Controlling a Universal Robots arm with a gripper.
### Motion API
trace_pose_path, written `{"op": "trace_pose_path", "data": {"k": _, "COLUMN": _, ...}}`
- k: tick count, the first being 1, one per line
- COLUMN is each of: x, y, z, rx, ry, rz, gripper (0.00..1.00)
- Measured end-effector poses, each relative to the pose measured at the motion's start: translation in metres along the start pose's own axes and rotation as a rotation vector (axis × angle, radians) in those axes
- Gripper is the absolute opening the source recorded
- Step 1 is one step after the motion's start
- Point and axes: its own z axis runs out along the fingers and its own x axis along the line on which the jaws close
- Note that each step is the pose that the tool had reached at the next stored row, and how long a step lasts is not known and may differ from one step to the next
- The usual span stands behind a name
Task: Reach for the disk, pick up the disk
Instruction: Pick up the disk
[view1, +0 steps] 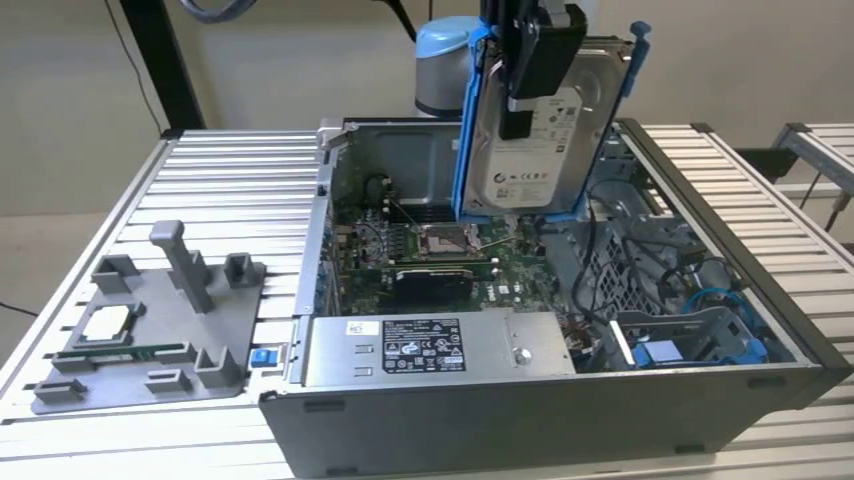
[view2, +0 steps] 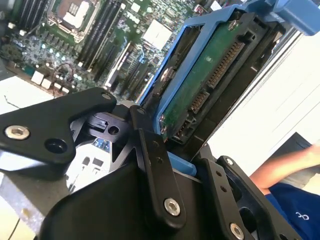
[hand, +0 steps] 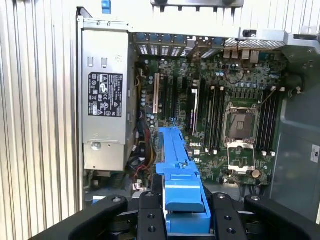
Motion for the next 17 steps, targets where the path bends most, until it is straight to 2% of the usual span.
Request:
{"op": "trace_pose_path", "data": {"k": 4, "x": 0.0048, "y": 0.0002, "z": -0.0001, "rx": 0.0000, "ry": 0.0001, "rz": 0.000, "gripper": 0.00}}
{"op": "trace_pose_path", "data": {"k": 14, "x": 0.0056, "y": 0.0001, "z": -0.0001, "rx": -0.0001, "ry": 0.0001, "rz": 0.000, "gripper": 0.00}}
{"op": "trace_pose_path", "data": {"k": 17, "x": 0.0079, "y": 0.0001, "z": 0.0000, "rx": 0.0000, "ry": 0.0000, "rz": 0.000, "gripper": 0.00}}
